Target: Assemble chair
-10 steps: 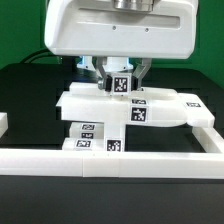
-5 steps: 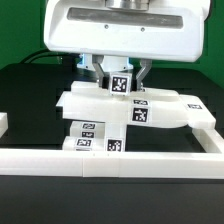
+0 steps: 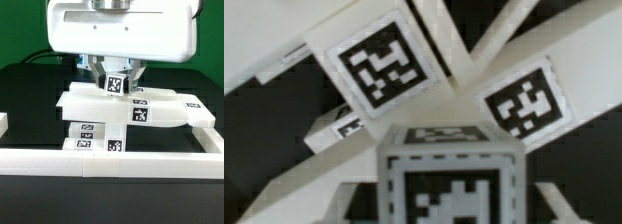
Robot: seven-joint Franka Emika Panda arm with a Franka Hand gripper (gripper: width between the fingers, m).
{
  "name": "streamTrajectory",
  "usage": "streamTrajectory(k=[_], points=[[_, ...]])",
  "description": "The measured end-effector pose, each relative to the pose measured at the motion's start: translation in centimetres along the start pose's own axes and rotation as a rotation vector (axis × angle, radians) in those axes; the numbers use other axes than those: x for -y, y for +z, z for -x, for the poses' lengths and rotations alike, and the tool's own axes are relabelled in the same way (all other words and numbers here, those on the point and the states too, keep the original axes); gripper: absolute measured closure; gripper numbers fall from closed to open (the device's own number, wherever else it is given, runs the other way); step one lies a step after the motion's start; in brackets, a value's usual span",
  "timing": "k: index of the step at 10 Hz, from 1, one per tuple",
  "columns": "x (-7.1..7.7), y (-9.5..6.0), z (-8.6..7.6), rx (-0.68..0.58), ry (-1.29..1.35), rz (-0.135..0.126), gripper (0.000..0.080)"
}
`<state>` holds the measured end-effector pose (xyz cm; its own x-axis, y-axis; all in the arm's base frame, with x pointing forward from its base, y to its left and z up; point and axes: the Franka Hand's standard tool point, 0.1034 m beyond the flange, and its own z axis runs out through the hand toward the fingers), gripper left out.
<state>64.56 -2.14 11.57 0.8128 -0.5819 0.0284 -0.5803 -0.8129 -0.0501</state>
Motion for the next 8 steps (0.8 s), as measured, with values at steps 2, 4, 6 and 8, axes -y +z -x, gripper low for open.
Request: streamTrajectory(k=[2,4,6,8], points=[[-0.17,0.04,-0.12,0.002,0.178,-0.005,0.0517],[-0.29,0.09,-0.36,-0.002,0.292,-0.025,0.0517],[-0.47,0.21,-0.58,-0.008,0.380,-0.046,0.0517],[-0.44,0.21,-0.56,-0.009,0.373,-0.045,0.0517]])
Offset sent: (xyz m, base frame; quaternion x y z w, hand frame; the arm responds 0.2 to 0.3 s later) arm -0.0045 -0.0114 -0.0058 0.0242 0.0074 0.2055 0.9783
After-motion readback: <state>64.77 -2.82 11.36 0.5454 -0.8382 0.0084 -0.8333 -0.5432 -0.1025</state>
